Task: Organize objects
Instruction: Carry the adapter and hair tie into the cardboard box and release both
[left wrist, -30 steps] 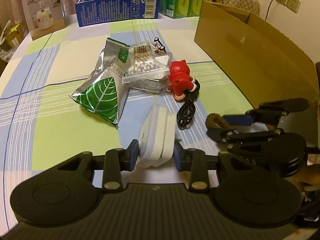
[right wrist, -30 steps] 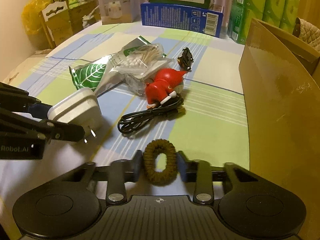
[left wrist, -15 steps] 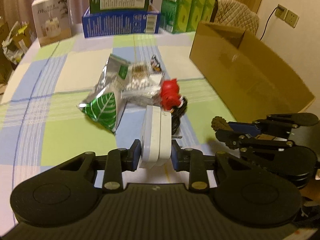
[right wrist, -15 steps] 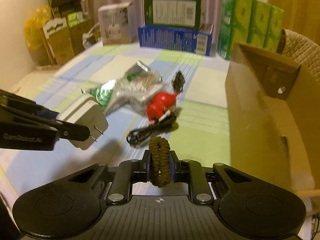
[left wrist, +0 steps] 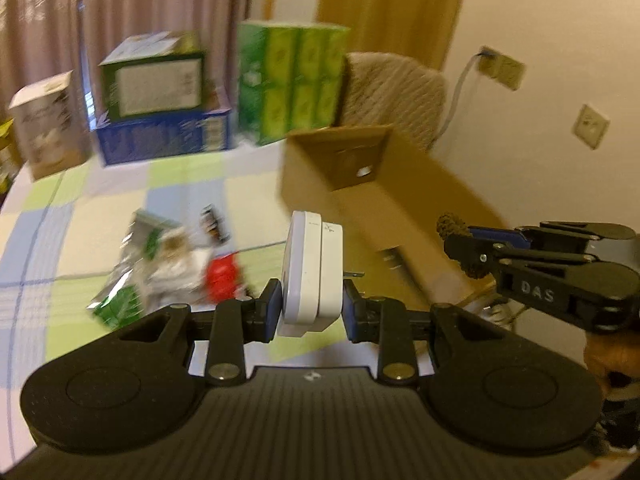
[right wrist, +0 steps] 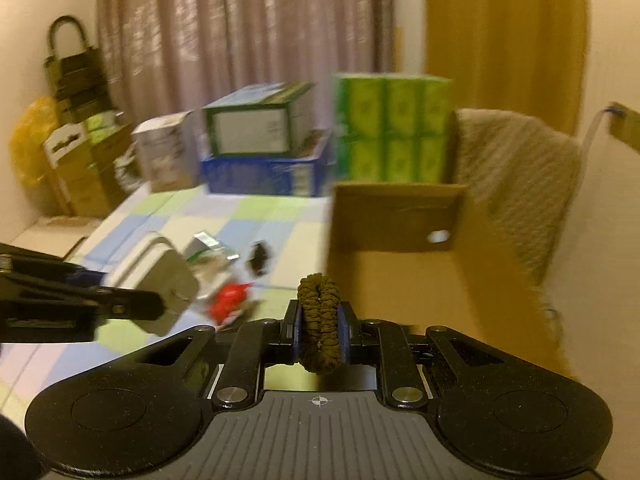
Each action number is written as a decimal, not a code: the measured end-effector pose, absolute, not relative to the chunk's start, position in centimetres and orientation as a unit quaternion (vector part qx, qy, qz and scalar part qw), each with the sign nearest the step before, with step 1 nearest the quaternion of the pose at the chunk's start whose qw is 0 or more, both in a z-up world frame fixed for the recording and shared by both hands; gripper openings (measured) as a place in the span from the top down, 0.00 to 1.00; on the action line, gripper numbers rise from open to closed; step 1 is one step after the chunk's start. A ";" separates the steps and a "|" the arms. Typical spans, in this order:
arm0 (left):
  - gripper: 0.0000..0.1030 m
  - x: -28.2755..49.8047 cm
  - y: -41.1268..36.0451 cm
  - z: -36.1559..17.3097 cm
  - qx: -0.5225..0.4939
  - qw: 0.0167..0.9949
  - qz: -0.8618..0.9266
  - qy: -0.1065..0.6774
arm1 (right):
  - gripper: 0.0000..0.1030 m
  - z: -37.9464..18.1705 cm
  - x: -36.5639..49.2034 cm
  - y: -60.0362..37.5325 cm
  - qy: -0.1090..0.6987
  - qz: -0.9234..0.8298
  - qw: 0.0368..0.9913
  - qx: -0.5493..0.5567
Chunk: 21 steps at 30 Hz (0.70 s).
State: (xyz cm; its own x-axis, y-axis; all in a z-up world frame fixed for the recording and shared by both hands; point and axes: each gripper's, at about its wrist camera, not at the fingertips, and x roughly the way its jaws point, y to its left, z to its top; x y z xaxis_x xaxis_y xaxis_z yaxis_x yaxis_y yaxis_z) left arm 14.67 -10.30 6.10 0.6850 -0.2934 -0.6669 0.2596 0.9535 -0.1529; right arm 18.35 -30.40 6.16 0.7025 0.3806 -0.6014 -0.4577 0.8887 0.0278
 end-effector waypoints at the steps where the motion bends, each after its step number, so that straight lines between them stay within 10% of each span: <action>1: 0.75 14.8 -11.2 6.4 -0.022 0.917 -0.158 0.366 | 0.86 6.4 18.8 -31.5 0.313 0.219 0.922 -0.060; 17: 0.74 20.3 -22.0 5.4 -0.010 0.899 -0.217 0.381 | 0.86 4.6 23.6 -40.4 0.345 0.166 0.923 -0.021; 21: 0.55 21.0 -22.3 4.7 -0.012 0.901 -0.213 0.378 | 0.86 4.1 24.0 -41.3 0.351 0.164 0.922 -0.011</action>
State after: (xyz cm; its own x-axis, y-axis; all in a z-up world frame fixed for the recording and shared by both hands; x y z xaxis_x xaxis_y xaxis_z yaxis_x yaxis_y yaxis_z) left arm 21.04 -22.35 4.72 0.6234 -0.3924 -0.6763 0.3747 0.9091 -0.1820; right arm 24.01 -41.26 4.05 0.6990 0.2950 -0.6514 -0.3107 0.9458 0.0950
